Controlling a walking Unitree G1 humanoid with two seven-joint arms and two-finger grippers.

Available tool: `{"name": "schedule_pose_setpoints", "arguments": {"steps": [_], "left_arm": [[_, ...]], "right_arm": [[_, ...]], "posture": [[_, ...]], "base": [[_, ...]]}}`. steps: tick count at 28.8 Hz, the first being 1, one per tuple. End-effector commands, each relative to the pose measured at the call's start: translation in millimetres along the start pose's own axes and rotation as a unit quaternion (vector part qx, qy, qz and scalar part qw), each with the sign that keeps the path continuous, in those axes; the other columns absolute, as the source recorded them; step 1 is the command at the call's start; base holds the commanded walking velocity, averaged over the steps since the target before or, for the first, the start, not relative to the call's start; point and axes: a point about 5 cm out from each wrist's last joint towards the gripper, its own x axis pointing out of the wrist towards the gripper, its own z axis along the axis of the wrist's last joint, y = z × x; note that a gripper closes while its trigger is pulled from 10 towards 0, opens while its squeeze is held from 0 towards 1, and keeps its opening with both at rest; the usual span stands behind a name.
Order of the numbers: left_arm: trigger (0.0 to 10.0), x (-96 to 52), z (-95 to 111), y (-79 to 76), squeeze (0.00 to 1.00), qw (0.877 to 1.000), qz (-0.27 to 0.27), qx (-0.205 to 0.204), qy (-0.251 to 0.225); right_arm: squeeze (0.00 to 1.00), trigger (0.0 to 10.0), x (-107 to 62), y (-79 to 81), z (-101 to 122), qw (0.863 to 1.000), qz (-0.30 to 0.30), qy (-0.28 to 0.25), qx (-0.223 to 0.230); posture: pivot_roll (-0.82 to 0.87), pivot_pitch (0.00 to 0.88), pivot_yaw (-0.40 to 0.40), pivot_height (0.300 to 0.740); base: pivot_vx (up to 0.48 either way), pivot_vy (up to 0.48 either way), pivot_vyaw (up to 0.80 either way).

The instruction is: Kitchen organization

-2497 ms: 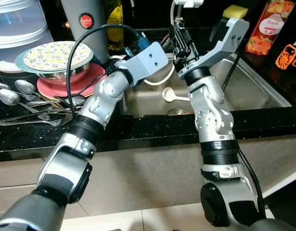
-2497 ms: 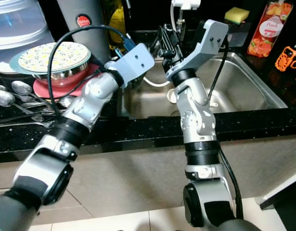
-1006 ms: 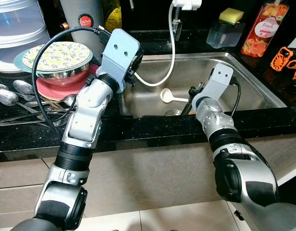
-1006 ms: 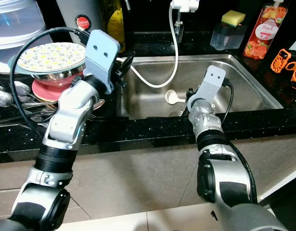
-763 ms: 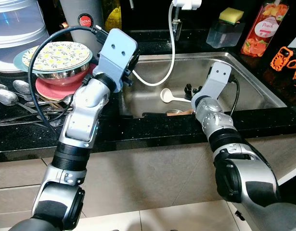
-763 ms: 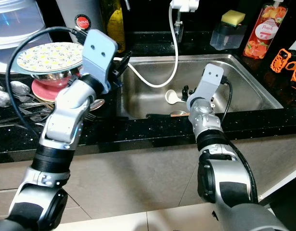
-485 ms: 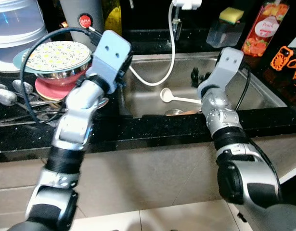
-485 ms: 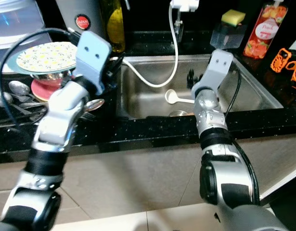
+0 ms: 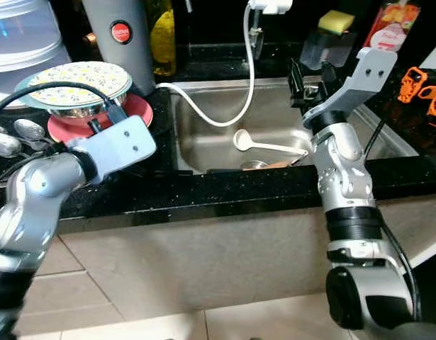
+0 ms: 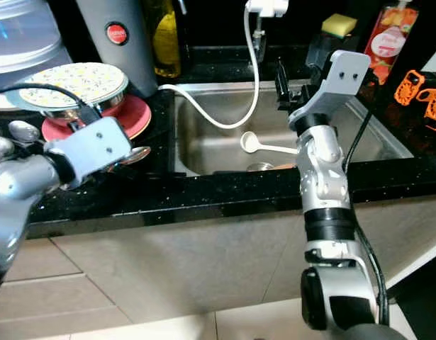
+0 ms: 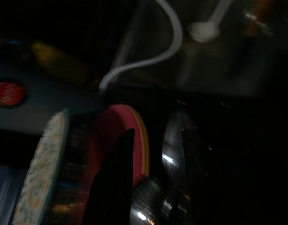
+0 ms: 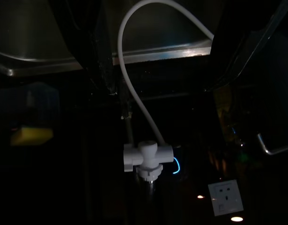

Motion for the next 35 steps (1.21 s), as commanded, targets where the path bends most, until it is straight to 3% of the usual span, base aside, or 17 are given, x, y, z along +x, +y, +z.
{"name": "schedule_pose_setpoints", "arguments": {"steps": [1,4,9,18,26,35], "left_arm": [[10.0,-11.6,1.0,4.2,0.0,0.999,0.005,0.039,0.016],[10.0,-23.9,-5.1,0.2,0.0,0.996,-0.003,0.068,0.053],[10.0,-32.0,-26.5,-5.7,0.0,0.991,-0.015,0.072,0.108],[10.0,-15.8,-35.6,-2.9,0.0,0.99,-0.01,0.088,0.11],[10.0,-13.0,-39.3,-7.1,0.0,0.99,-0.021,0.084,0.111],[10.0,-24.7,-30.8,-23.3,0.0,0.995,-0.043,0.016,0.088]], "right_arm": [[0.0,10.0,-1.2,0.4,0.8,1.0,0.004,0.001,0.001],[0.0,10.0,-2.3,2.5,-0.4,1.0,0.011,0.007,0.005],[0.0,10.0,-0.2,8.6,-5.9,1.0,0.022,0.017,0.013],[0.0,10.0,1.0,9.8,-4.2,0.999,0.028,0.019,0.013],[0.0,10.0,-3.3,4.1,-3.3,1.0,0.018,0.018,0.007],[0.0,10.0,-3.9,2.5,-3.7,1.0,0.016,0.019,0.006]], "posture": [[0.17,0.017,-0.029,0.74],[0.18,0.016,-0.036,0.74],[0.2,0.016,-0.045,0.74],[0.18,0.016,-0.052,0.74],[0.16,0.018,-0.035,0.74],[0.17,0.017,-0.036,0.74]], "base": [[0.0,0.0,0.0],[0.0,0.0,0.0],[0.0,0.0,0.0],[0.0,0.0,0.0],[0.0,0.0,0.0],[0.0,0.0,0.0]]}}
